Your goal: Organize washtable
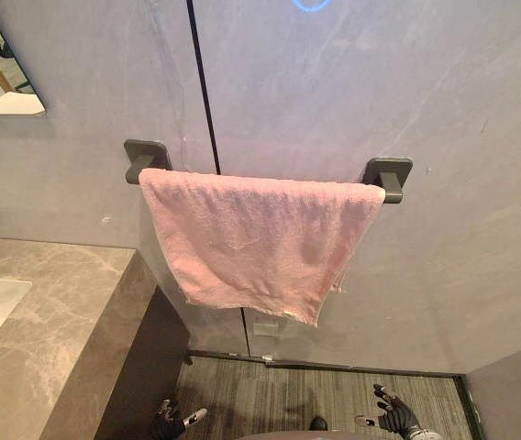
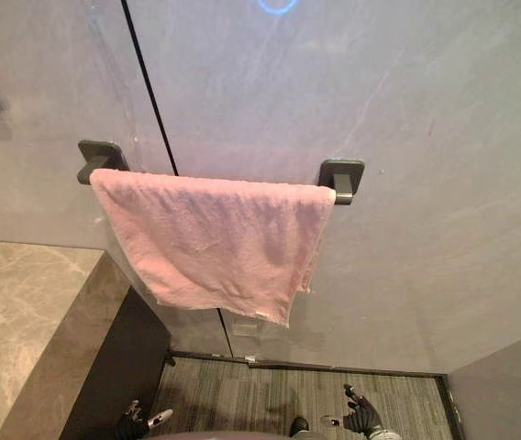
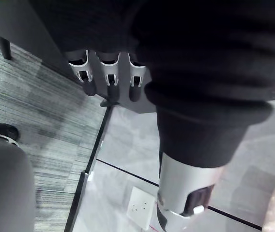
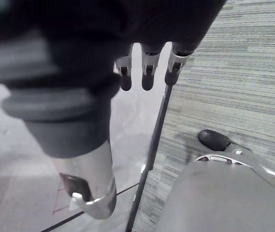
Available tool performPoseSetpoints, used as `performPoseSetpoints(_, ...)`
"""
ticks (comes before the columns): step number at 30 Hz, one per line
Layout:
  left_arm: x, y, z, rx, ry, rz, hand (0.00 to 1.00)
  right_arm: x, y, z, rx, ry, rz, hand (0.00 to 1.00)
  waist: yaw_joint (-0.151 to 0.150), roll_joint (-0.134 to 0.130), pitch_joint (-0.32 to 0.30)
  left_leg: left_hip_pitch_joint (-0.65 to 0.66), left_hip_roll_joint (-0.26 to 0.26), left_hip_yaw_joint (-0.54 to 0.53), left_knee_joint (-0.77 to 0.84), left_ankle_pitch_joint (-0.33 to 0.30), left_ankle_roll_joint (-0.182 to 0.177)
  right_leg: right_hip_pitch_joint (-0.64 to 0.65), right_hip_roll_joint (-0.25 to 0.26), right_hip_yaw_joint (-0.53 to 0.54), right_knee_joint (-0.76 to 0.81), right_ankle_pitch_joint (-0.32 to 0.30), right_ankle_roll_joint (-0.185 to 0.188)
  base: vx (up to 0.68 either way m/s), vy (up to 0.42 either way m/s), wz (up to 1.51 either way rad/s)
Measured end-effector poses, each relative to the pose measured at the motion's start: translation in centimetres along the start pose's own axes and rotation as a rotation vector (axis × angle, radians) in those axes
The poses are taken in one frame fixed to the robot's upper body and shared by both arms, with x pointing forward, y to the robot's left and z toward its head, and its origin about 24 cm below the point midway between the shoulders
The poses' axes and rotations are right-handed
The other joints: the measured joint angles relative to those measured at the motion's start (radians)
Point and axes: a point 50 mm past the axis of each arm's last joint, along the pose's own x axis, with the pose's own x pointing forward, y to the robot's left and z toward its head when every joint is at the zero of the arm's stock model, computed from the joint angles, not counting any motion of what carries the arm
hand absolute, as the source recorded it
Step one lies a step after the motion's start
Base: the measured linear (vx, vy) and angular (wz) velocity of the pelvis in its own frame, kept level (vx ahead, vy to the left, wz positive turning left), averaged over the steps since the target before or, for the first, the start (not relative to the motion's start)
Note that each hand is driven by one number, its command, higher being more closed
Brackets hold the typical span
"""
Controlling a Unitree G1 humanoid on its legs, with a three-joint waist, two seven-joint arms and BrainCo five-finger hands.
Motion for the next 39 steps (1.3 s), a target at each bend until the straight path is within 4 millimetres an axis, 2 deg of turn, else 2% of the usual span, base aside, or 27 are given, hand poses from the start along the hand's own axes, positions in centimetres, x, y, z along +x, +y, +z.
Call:
performPoseSetpoints(3, 0.0, 0.1, -0.1, -0.001, 0.003, 0.016, 0.0, 0.1, 0.0, 0.3, -0.009, -0.006, -0.002, 0.0, 0.006, 0.002, 0.003, 0.001, 0.002, 0.021, 0.002, -0.005, -0.002, -0.01, 0.004, 0.022, 0.002, 0.001, -0.001, 0.01, 0.015, -0.17)
performPoseSetpoints(5, 0.0, 0.1, -0.1, -0.003, 0.003, 0.019, 0.0, 0.4, 0.0, 0.8, -0.02, -0.02, 0.002, 0.0, 0.024, 0.004, 0.008, -0.006, 0.008, 0.057, 0.015, -0.017, -0.003, -0.036, 0.01, 0.056, 0.017, 0.002, -0.004, -0.01, 0.005, -0.53)
performPoseSetpoints(7, 0.3, -0.1, 0.6, -0.003, -0.018, 0.013, 0.0, 0.9, -0.1, 2.2, -0.049, -0.056, 0.008, 0.0, 0.028, 0.006, 0.033, -0.037, 0.02, 0.08, 0.067, -0.034, 0.0, -0.102, 0.007, 0.079, 0.124, -0.038, -0.012, -0.03, -0.003, -0.39)
performPoseSetpoints(8, 0.6, -0.2, 1.5, 0.004, -0.048, 0.013, 0.0, 1.2, -0.1, 3.3, -0.072, -0.087, 0.014, 0.0, 0.023, 0.002, 0.051, -0.073, 0.024, 0.081, 0.124, -0.052, 0.002, -0.168, -0.007, 0.092, 0.246, -0.09, -0.012, -0.05, -0.001, -0.07)
performPoseSetpoints(10, 1.1, -0.3, 3.2, 0.01, -0.108, 0.018, 0.0, 1.5, 0.2, 4.0, -0.086, -0.106, 0.026, 0.0, 0.029, -0.021, 0.063, -0.136, 0.03, 0.089, 0.184, -0.06, 0.012, -0.241, -0.017, 0.121, 0.333, -0.114, 0.003, -0.08, -0.025, 0.11)
performPoseSetpoints(11, 1.4, -0.5, 4.7, 0.014, -0.16, 0.008, 0.0, 1.7, 0.4, 5.0, -0.09, -0.14, 0.03, 0.0, 0.026, -0.031, 0.077, -0.182, 0.038, 0.082, 0.229, -0.065, 0.021, -0.305, -0.042, 0.138, 0.55, -0.232, 0.007, -0.04, -0.067, 0.52)
performPoseSetpoints(13, 1.6, -0.8, 6.5, 0.05, -0.223, -0.018, 0.0, 1.6, 0.9, 5.1, -0.067, -0.15, 0.042, 0.0, 0.028, -0.059, 0.081, -0.238, 0.028, 0.015, 0.317, -0.065, 0.021, -0.291, -0.093, 0.172, 0.795, -0.344, 0.055, 0.05, -0.191, 1.01)
performPoseSetpoints(16, 1.5, -0.8, 7.7, 0.032, -0.276, -0.02, 0.0, 1.9, 1.4, 6.0, -0.076, -0.176, 0.062, 0.0, 0.029, -0.08, 0.081, -0.297, 0.024, -0.048, 0.383, -0.065, 0.02, -0.247, -0.093, 0.21, 0.803, -0.42, 0.102, -0.02, -0.212, 0.85)
performPoseSetpoints(17, 1.5, -0.9, 7.9, 0.023, -0.285, -0.022, 0.0, 2.0, 1.2, 6.6, -0.075, -0.193, 0.058, 0.0, 0.03, -0.094, 0.078, -0.311, 0.019, -0.071, 0.389, -0.058, 0.002, -0.23, -0.084, 0.209, 0.761, -0.453, 0.077, -0.16, -0.324, 0.59)
performPoseSetpoints(18, 1.4, -1.9, 7.5, -0.013, -0.282, -0.039, 0.0, 2.1, 0.6, 7.6, -0.098, -0.226, 0.038, 0.0, 0.061, -0.06, 0.078, -0.331, 0.038, -0.082, 0.363, -0.039, -0.028, -0.202, -0.05, 0.209, 0.654, -0.476, 0.036, -0.19, -0.315, 0.3)
performPoseSetpoints(19, 1.3, -2.3, 7.4, -0.031, -0.282, -0.047, 0.0, 2.2, 0.3, 8.3, -0.112, -0.247, 0.029, 0.0, 0.075, -0.044, 0.081, -0.343, 0.048, -0.086, 0.348, -0.031, -0.04, -0.19, -0.035, 0.204, 0.607, -0.484, 0.018, -0.24, -0.287, 0.14)
performPoseSetpoints(20, 1.4, -3.3, 7.3, -0.053, -0.277, -0.066, 0.0, 2.3, -0.4, 9.5, -0.127, -0.281, 0.009, 0.0, 0.079, 0.001, 0.097, -0.366, 0.074, -0.108, 0.322, 0.007, -0.056, -0.192, -0.006, 0.174, 0.568, -0.454, -0.006, -0.24, -0.213, 0.53)
performPoseSetpoints(21, 1.4, -3.8, 7.3, -0.059, -0.277, -0.081, 0.0, 2.4, -0.7, 9.8, -0.124, -0.288, -0.005, 0.0, 0.077, 0.027, 0.109, -0.38, 0.09, -0.13, 0.269, 0.064, -0.072, -0.192, 0.017, 0.128, 0.532, -0.425, -0.033, -0.24, -0.199, 0.69)
performPoseSetpoints(23, 1.3, -4.1, 7.2, -0.07, -0.273, -0.083, 0.0, 2.4, -0.8, 10.1, -0.124, -0.297, -0.012, 0.0, 0.079, 0.049, 0.121, -0.385, 0.112, -0.141, 0.217, 0.144, -0.09, -0.18, 0.042, 0.072, 0.501, -0.397, -0.062, -0.23, -0.198, 0.84)
performPoseSetpoints(24, 1.2, -4.2, 7.0, -0.083, -0.266, -0.09, 0.0, 2.4, -1.0, 10.1, -0.12, -0.296, -0.021, 0.0, 0.073, 0.046, 0.123, -0.369, 0.11, -0.14, 0.112, 0.246, -0.112, -0.178, 0.042, 0.022, 0.474, -0.378, -0.091, -0.23, -0.193, 0.91)
performPoseSetpoints(25, 1.2, -4.3, 6.9, -0.081, -0.262, -0.095, 0.0, 2.4, -1.2, 10.0, -0.117, -0.295, -0.027, 0.0, 0.07, 0.044, 0.124, -0.369, 0.106, -0.133, 0.096, 0.254, -0.119, -0.178, 0.038, 0.0, 0.465, -0.371, -0.1, -0.2, -0.158, 0.93)
performPoseSetpoints(26, 1.1, -4.5, 6.5, -0.076, -0.252, -0.106, 0.0, 2.4, -1.4, 10.2, -0.104, -0.299, -0.041, 0.0, 0.056, 0.04, 0.127, -0.373, 0.101, -0.091, 0.136, 0.242, -0.114, -0.189, 0.026, -0.027, 0.467, -0.365, -0.111, -0.22, -0.141, 0.87)
performPoseSetpoints(27, 1.0, -4.8, 6.1, -0.069, -0.241, -0.119, 0.0, 2.4, -1.7, 10.5, -0.092, -0.31, -0.062, 0.0, 0.05, 0.031, 0.133, -0.38, 0.088, -0.054, 0.227, 0.186, -0.065, -0.204, -0.002, -0.059, 0.467, -0.353, -0.129, -0.18, -0.112, 0.8)
performPoseSetpoints(29, 0.9, -5.1, 6.1, -0.068, -0.238, -0.133, 0.0, 2.2, -2.4, 9.9, -0.083, -0.293, -0.086, 0.0, 0.046, 0.027, 0.134, -0.371, 0.089, -0.004, 0.345, 0.111, -0.057, -0.21, -0.027, -0.093, 0.444, -0.328, -0.132, -0.19, -0.061, 0.81)
performPoseSetpoints(30, 0.9, -5.2, 6.1, -0.067, -0.238, -0.142, 0.0, 2.1, -2.6, 9.7, -0.08, -0.286, -0.093, 0.0, 0.033, 0.039, 0.128, -0.327, 0.092, 0.029, 0.393, 0.05, -0.048, -0.195, -0.036, -0.137, 0.406, -0.299, -0.134, -0.19, -0.032, 0.91)
performPoseSetpoints(31, 0.9, -5.2, 6.1, -0.065, -0.238, -0.146, 0.0, 2.1, -2.6, 9.5, -0.079, -0.279, -0.094, 0.0, 0.025, 0.041, 0.127, -0.296, 0.094, 0.041, 0.392, 0.031, -0.046, -0.186, -0.039, -0.155, 0.392, -0.29, -0.131, -0.16, 0.009, 0.94)
performPoseSetpoints(32, 0.9, -5.3, 6.1, -0.062, -0.239, -0.155, 0.0, 2.0, -2.8, 9.1, -0.071, -0.269, -0.1, 0.0, 0.014, 0.045, 0.125, -0.227, 0.097, 0.062, 0.359, 0.017, -0.044, -0.169, -0.045, -0.188, 0.367, -0.273, -0.128, -0.14, 0.069, 1.06)
performPoseSetpoints(33, 0.9, -5.7, 6.2, -0.053, -0.241, -0.171, 0.0, 1.9, -3.1, 8.6, -0.061, -0.256, -0.112, 0.0, -0.006, 0.065, 0.113, -0.147, 0.102, 0.083, 0.277, 0.017, -0.046, -0.151, -0.045, -0.24, 0.342, -0.254, -0.117, -0.17, 0.099, 1.45)
performPoseSetpoints(34, 0.9, -6.0, 6.2, -0.043, -0.24, -0.187, 0.0, 1.8, -3.4, 8.4, -0.048, -0.25, -0.126, 0.0, -0.031, 0.088, 0.098, -0.074, 0.104, 0.102, 0.142, 0.045, -0.076, -0.142, -0.039, -0.293, 0.321, -0.237, -0.107, -0.19, 0.156, 1.39)
performPoseSetpoints(36, 1.0, -6.5, 6.4, -0.031, -0.243, -0.207, 0.0, 1.6, -3.8, 8.0, -0.034, -0.24, -0.143, 0.0, -0.043, 0.118, 0.08, -0.033, 0.104, 0.089, 0.009, 0.069, -0.102, -0.143, -0.023, -0.343, 0.293, -0.216, -0.098, -0.19, 0.192, 1.0)
performPoseSetpoints(37, 1.1, -6.4, 6.9, -0.009, -0.255, -0.217, 0.0, 1.8, -3.3, 7.9, -0.009, -0.236, -0.137, 0.0, -0.031, 0.124, 0.075, -0.028, 0.106, 0.075, -0.039, 0.055, -0.082, -0.137, -0.012, -0.374, 0.263, -0.18, -0.09, -0.21, 0.202, 0.64)
performPoseSetpoints(39, 1.2, -5.9, 7.0, 0.015, -0.256, -0.21, 0.0, 2.0, -2.4, 7.9, 0.012, -0.237, -0.117, 0.0, -0.024, 0.102, 0.079, -0.034, 0.104, 0.074, -0.025, 0.049, -0.072, -0.115, -0.011, -0.383, 0.224, -0.145, -0.084, -0.18, 0.143, 0.26)
